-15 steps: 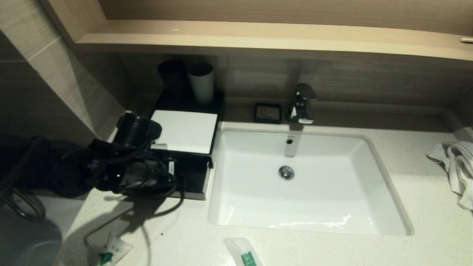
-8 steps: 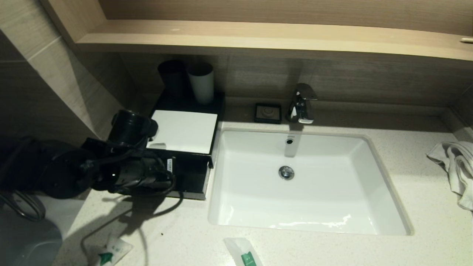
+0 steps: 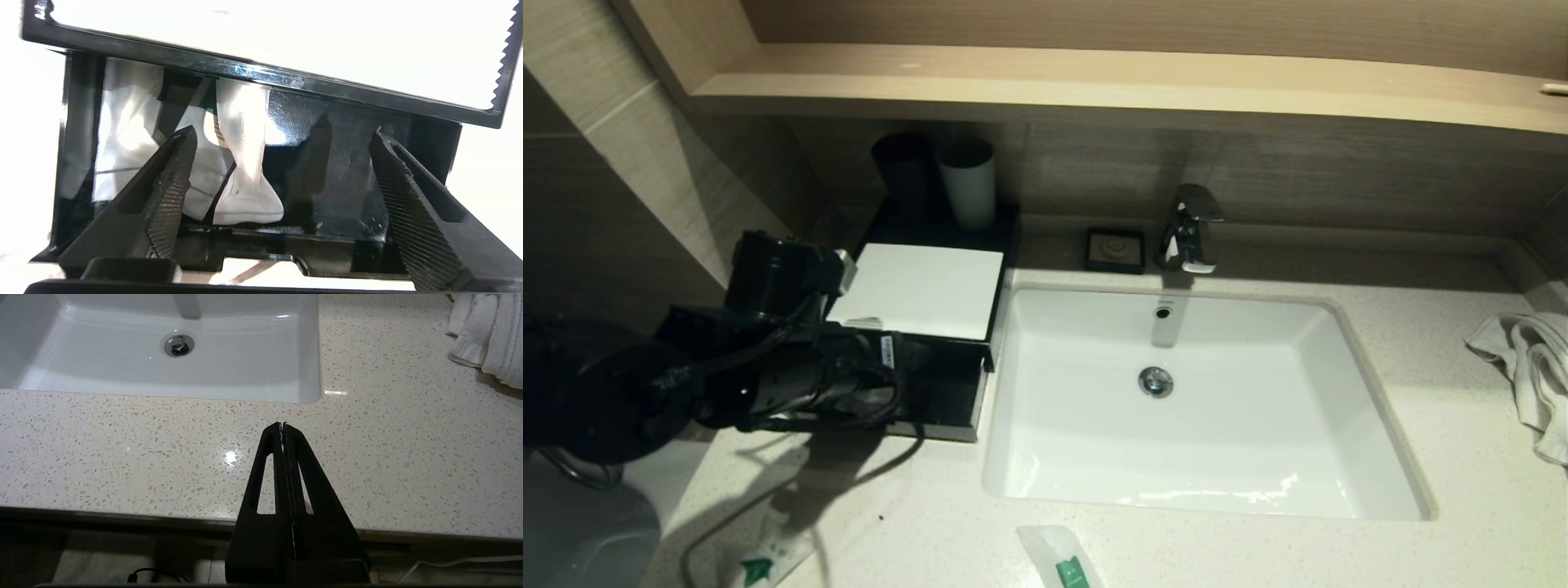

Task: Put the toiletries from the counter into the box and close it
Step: Place the bathroom toiletry into the drawer

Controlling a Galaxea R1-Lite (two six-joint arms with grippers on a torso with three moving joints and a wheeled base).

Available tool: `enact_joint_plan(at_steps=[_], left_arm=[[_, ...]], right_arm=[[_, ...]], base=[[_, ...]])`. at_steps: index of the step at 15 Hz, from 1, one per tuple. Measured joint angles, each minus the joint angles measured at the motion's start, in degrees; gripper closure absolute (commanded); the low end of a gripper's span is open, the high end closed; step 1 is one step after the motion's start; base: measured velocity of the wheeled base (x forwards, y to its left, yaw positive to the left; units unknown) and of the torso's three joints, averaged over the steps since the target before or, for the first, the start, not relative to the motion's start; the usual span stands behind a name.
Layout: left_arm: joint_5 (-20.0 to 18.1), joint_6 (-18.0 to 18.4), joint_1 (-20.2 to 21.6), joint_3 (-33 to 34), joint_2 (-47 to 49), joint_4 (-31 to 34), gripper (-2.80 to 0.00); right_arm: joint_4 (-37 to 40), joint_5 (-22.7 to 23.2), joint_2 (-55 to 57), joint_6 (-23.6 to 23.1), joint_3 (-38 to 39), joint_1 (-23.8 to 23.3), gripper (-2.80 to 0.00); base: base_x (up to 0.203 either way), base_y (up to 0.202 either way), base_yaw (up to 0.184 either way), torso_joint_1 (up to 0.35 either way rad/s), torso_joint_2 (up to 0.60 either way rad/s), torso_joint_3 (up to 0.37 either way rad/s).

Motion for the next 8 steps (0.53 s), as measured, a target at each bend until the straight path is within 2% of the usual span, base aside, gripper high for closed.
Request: enact_joint_plan(at_steps=[8], left_arm=[[0.07,0.47,0.00,3.34,-9.00,0.22,-2.80]], right_arm=[[0.01,0.07,0.00,0.00,0.00,-0.02,0.00]], base=[[0.000,0.000,0.000,0.000,0.00,0.000]])
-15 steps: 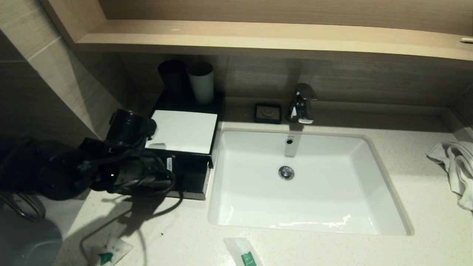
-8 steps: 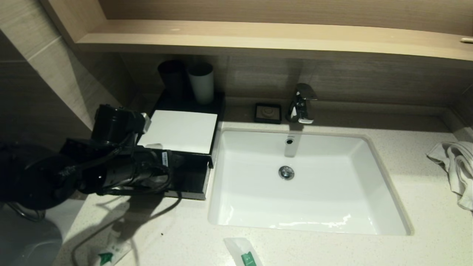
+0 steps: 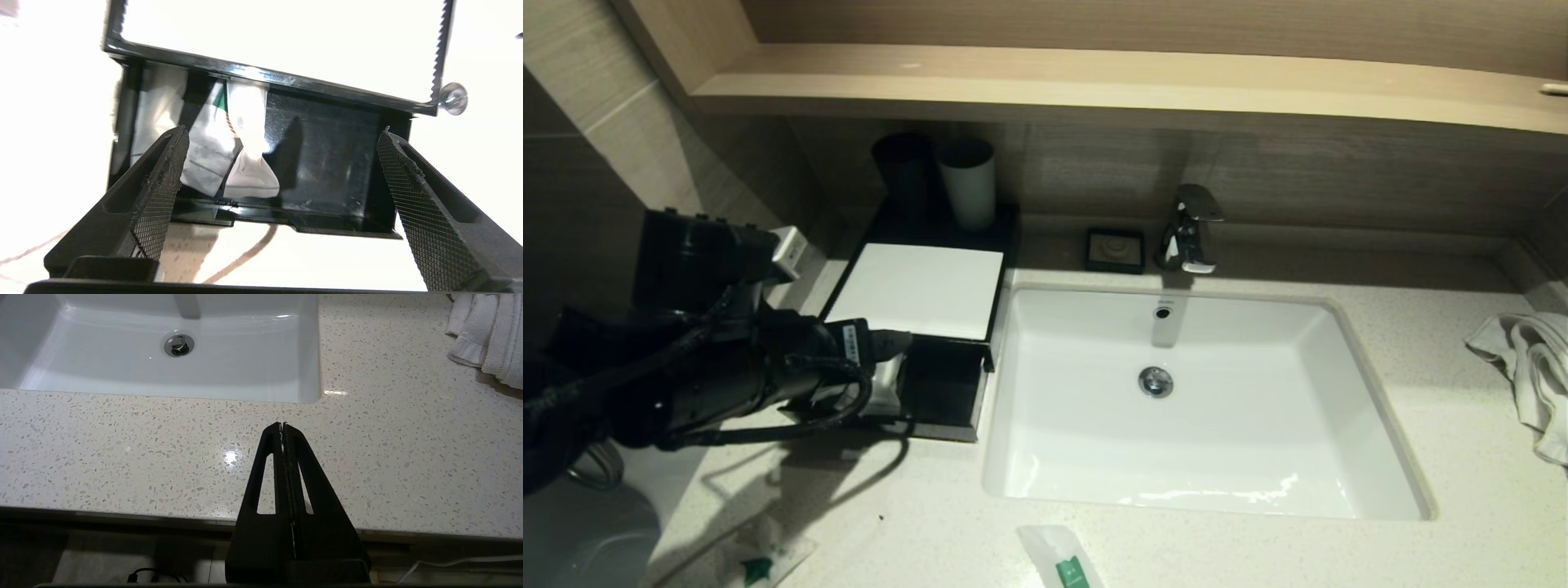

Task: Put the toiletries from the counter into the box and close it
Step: Place the bathroom toiletry into the drawer, then pick up the bathroom toiletry

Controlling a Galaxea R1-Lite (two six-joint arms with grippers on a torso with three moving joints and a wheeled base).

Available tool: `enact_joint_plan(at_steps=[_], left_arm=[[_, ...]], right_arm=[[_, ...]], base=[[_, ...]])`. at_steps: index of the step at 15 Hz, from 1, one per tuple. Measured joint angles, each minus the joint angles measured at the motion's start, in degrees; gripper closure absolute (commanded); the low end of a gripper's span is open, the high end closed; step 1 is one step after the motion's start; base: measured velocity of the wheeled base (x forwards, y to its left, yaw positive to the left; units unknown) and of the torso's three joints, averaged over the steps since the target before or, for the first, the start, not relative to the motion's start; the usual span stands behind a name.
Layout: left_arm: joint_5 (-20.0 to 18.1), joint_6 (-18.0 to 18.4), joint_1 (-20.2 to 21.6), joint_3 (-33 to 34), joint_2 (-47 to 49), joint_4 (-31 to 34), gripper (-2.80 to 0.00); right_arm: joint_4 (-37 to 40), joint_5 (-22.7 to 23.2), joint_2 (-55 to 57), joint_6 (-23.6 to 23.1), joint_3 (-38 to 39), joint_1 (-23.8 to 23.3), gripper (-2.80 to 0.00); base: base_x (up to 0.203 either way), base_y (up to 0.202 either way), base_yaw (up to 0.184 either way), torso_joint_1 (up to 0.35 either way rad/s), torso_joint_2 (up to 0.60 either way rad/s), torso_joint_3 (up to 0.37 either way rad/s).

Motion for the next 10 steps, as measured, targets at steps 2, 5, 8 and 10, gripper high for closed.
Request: enact_joint_plan(at_steps=[2,5,8,10], left_arm=[[0.02,0.03,0.00,1.03,-2.86,0.20,0.00],[0.06,0.06,0.15,2.35,-6.32,0.82,0.00],[0.12,0.52,0.86,3.28,-10.34,4.91,0.00],[0.11,1.67,1.07,5.41,-13.51,6.05,0.00]], right_arm=[[0.00,-0.05,0.00,0.01,0.00,0.00,0.00],[0.00,0.00,0.00,-0.02,0.00,0.00,0.00],[0.00,-0.06,0.00,-0.02,0.00,0.00,0.00],[0.00,-0.05,0.00,0.00,0.00,0.02,0.00]], base=[[0.000,0.000,0.000,0.000,0.00,0.000],[0.000,0.000,0.000,0.000,0.00,0.000],[0.000,0.000,0.000,0.000,0.00,0.000],[0.000,0.000,0.000,0.000,0.00,0.000]])
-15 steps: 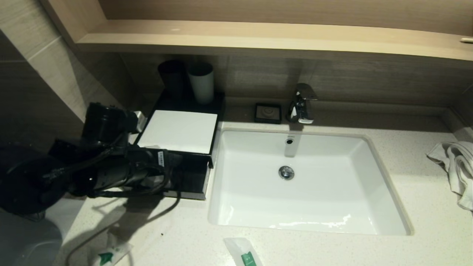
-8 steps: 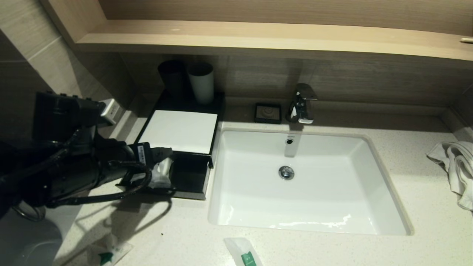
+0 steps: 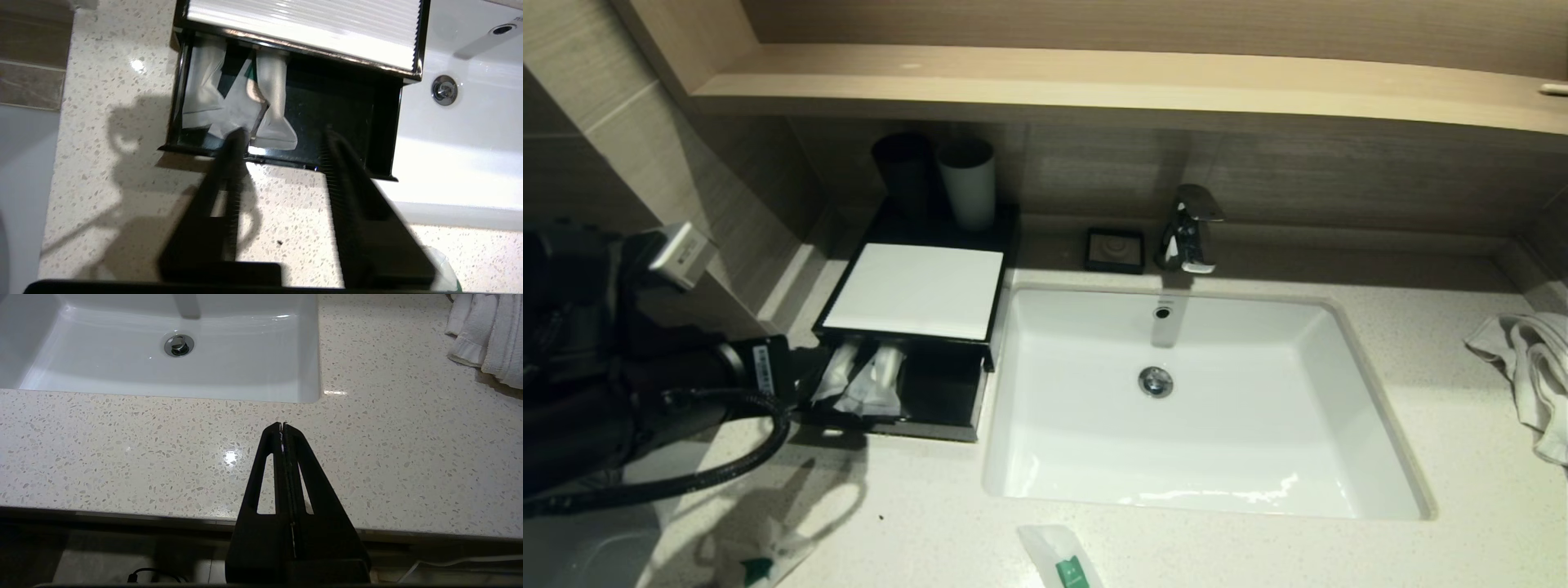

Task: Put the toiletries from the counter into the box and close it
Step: Pick up the bathroom toiletry

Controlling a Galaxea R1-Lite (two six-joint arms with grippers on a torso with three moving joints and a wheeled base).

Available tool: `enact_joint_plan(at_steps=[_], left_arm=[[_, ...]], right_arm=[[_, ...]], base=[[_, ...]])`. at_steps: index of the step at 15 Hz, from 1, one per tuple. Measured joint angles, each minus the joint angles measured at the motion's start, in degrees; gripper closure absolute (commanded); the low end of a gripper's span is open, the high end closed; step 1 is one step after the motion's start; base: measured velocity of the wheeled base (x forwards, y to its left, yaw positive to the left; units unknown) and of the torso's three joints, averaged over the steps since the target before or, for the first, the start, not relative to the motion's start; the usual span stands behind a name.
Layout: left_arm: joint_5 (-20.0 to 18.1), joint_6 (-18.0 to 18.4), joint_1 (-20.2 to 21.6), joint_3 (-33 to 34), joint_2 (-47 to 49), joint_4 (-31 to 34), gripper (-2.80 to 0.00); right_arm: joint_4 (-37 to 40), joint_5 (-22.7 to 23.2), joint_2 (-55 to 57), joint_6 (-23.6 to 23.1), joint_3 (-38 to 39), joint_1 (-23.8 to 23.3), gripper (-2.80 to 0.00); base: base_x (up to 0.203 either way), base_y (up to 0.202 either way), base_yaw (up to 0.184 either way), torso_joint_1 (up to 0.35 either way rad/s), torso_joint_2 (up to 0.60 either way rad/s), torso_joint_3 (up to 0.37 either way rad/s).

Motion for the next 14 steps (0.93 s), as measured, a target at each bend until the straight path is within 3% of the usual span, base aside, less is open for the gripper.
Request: enact_joint_plan(at_steps=[4,14], left_arm=[[0.00,0.89,-0.02,3.84,-5.07,0.28,0.00],[0.33,0.82,0.91,5.68,-9.67,3.23,0.00]], right_arm=[[0.00,0.02,0.00,-0.02,0.00,0.00,0.00],[0.00,0.01,0.00,0.01,0.00,0.00,0.00]], base=[[0.000,0.000,0.000,0.000,0.00,0.000],[0.000,0.000,0.000,0.000,0.00,0.000]])
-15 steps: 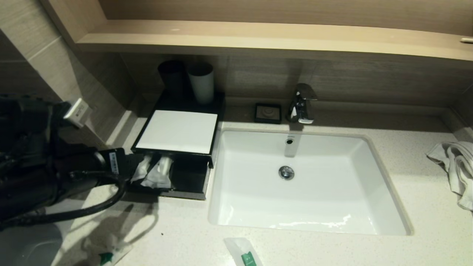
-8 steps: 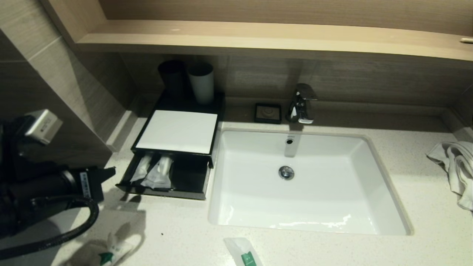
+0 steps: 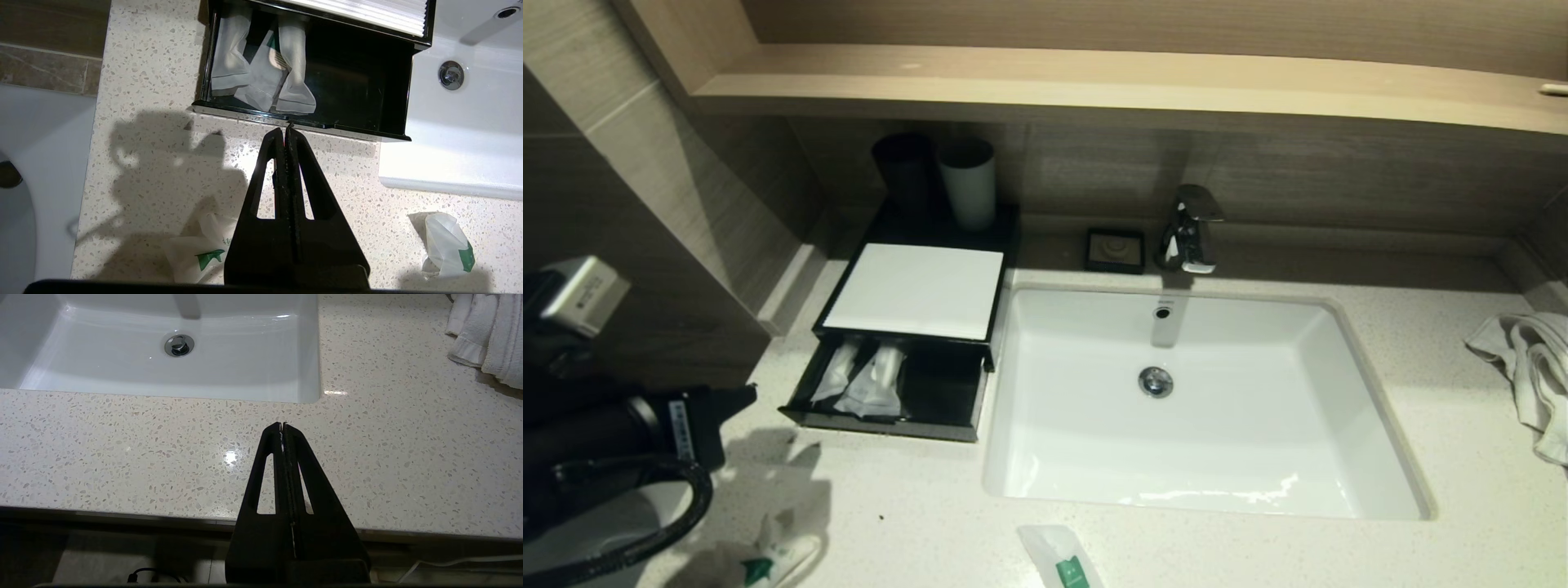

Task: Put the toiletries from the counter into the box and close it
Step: Pick up the bathroom toiletry

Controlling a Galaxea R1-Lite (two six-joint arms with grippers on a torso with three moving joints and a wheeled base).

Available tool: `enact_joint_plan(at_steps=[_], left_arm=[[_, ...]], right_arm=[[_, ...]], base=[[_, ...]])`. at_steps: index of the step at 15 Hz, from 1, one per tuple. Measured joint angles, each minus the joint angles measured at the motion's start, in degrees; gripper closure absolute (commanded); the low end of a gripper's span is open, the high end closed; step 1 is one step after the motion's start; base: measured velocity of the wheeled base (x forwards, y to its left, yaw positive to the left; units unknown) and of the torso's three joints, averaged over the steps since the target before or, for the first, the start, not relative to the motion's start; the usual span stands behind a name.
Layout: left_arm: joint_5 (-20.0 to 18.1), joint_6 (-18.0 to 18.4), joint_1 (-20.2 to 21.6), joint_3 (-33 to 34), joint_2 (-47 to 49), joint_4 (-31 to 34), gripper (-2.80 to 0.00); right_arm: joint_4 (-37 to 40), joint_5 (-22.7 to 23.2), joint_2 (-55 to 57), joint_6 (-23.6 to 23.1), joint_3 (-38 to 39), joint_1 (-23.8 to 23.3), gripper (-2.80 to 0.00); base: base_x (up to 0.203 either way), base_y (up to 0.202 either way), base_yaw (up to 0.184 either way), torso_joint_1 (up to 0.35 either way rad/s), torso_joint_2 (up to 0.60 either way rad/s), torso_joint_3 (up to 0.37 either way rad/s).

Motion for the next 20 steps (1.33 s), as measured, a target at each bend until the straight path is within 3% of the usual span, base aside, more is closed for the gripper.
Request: enact_joint_plan(at_steps=[9,13,16,20], left_arm=[[0.11,0.76,2.57,2.35,1.08,0.37,0.00],[-0.11,1.24,3.09,3.22,1.71,5.95,0.00],[-0.24,1.33,3.07,5.26,1.84,6.30,0.00],[-0.32,4.28,3.02,8.61,2.44,7.23,0.00]], right_arm=[[0.00,-0.01,0.00,-0.06,0.00,0.00,0.00],[0.00,-0.01,0.00,-0.03,0.00,-0.02,0.00],[0.00,-0.01,0.00,-0.01,0.00,-0.02,0.00],[0.00,-0.01,0.00,-0.01,0.00,0.00,0.00]], base=[[0.000,0.000,0.000,0.000,0.00,0.000],[0.000,0.000,0.000,0.000,0.00,0.000],[0.000,0.000,0.000,0.000,0.00,0.000],[0.000,0.000,0.000,0.000,0.00,0.000]])
